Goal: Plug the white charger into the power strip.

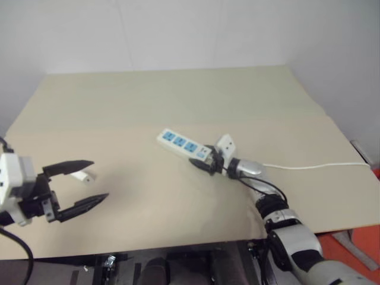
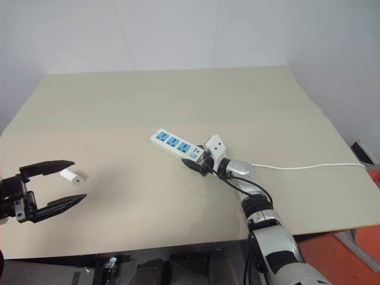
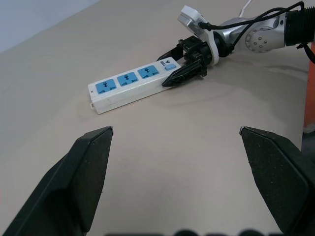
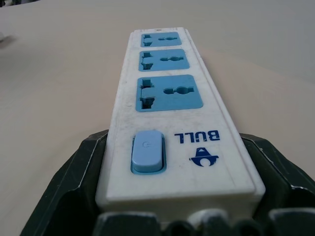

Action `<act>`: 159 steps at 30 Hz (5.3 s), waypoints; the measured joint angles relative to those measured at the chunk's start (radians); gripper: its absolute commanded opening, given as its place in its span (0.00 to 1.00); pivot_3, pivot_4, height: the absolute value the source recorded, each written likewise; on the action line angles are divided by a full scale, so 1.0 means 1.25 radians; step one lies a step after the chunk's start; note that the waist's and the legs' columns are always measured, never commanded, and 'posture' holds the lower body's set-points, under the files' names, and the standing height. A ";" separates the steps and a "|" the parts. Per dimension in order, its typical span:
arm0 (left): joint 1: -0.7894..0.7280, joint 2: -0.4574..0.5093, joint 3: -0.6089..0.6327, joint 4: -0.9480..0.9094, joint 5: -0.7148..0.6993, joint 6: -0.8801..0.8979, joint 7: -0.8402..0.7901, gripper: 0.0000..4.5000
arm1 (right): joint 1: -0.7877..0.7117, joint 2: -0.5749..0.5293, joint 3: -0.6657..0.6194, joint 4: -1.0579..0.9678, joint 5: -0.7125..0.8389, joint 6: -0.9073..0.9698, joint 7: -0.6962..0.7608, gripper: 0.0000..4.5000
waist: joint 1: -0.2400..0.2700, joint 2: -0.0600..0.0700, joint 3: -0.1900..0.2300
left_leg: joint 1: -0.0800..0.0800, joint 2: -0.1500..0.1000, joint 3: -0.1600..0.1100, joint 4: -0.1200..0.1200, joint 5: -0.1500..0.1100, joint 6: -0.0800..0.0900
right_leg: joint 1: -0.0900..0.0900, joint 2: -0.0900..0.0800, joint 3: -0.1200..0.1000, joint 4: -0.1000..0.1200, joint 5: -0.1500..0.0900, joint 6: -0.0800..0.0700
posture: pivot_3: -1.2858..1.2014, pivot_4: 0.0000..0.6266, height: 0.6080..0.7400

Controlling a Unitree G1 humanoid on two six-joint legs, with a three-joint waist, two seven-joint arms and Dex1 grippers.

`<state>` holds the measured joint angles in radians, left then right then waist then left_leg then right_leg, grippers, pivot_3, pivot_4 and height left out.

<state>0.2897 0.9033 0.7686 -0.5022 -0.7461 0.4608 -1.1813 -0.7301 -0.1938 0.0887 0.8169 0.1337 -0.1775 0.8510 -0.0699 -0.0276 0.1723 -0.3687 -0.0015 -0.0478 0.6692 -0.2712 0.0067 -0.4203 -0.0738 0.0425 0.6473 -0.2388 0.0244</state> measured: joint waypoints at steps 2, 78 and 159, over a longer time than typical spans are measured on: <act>-0.003 0.004 -0.001 0.001 -0.001 0.000 -0.002 1.00 | 0.012 -0.007 -0.002 -0.013 0.007 -0.004 0.042 0.76 | 0.000 0.000 0.000 | 0.000 0.000 0.000 0.000 0.000 0.000 | 0.000 0.000 0.000 0.000 0.000 0.000 | 0.52 0.24 1.00; -0.935 0.174 -1.083 0.853 1.047 -0.908 -0.101 1.00 | 0.195 -0.117 0.109 -0.370 0.068 0.140 0.345 0.76 | 0.020 -0.001 0.001 | -0.005 0.004 0.005 0.008 -0.001 0.001 | -0.003 0.010 0.001 0.002 0.001 0.000 | 0.52 0.24 1.00; -0.610 -0.301 -0.716 0.372 0.188 -0.149 -0.104 0.23 | 0.129 -0.082 0.115 -0.216 0.044 0.021 0.400 0.76 | 0.003 -0.001 0.000 | 0.001 0.004 -0.001 0.010 0.000 0.000 | -0.001 0.010 0.005 0.011 0.002 -0.001 | 0.52 0.24 1.00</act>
<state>-0.4722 0.5271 -0.1268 -0.0374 -0.5108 0.2747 -1.3107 -0.5686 -0.2962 0.2328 0.5472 0.1890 -0.1511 1.3508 -0.0664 -0.0289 0.1728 -0.3677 0.0037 -0.0490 0.6822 -0.2711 0.0068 -0.4211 -0.0613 0.0486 0.6612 -0.2363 0.0227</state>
